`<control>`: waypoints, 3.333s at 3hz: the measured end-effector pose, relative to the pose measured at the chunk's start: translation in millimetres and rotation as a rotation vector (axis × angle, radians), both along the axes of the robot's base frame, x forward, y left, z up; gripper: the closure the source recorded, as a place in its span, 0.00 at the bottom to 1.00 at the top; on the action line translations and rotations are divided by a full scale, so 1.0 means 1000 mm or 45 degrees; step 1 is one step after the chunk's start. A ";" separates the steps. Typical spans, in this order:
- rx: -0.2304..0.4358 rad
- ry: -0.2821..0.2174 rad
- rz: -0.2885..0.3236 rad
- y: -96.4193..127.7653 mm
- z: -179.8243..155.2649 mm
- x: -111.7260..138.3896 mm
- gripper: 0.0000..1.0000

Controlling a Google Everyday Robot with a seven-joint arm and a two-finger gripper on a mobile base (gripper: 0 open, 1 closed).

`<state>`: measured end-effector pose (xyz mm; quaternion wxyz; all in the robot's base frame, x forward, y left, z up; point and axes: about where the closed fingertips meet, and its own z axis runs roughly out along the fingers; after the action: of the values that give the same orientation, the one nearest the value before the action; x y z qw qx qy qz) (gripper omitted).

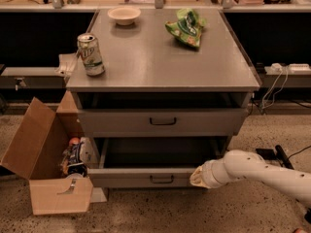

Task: Close middle drawer

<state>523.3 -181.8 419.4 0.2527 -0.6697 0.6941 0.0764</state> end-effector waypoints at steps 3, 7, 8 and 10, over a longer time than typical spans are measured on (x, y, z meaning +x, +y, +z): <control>0.025 0.003 0.054 0.018 -0.008 0.020 1.00; 0.041 0.013 -0.117 -0.012 -0.027 0.033 1.00; 0.049 0.003 -0.130 -0.015 -0.028 0.039 1.00; 0.068 -0.031 -0.153 -0.016 -0.025 0.060 1.00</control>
Offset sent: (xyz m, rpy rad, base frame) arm 0.1400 0.0231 0.0141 0.0359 -0.1135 0.0413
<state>583.5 -197.6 394.0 0.2830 -0.6208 0.7276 0.0716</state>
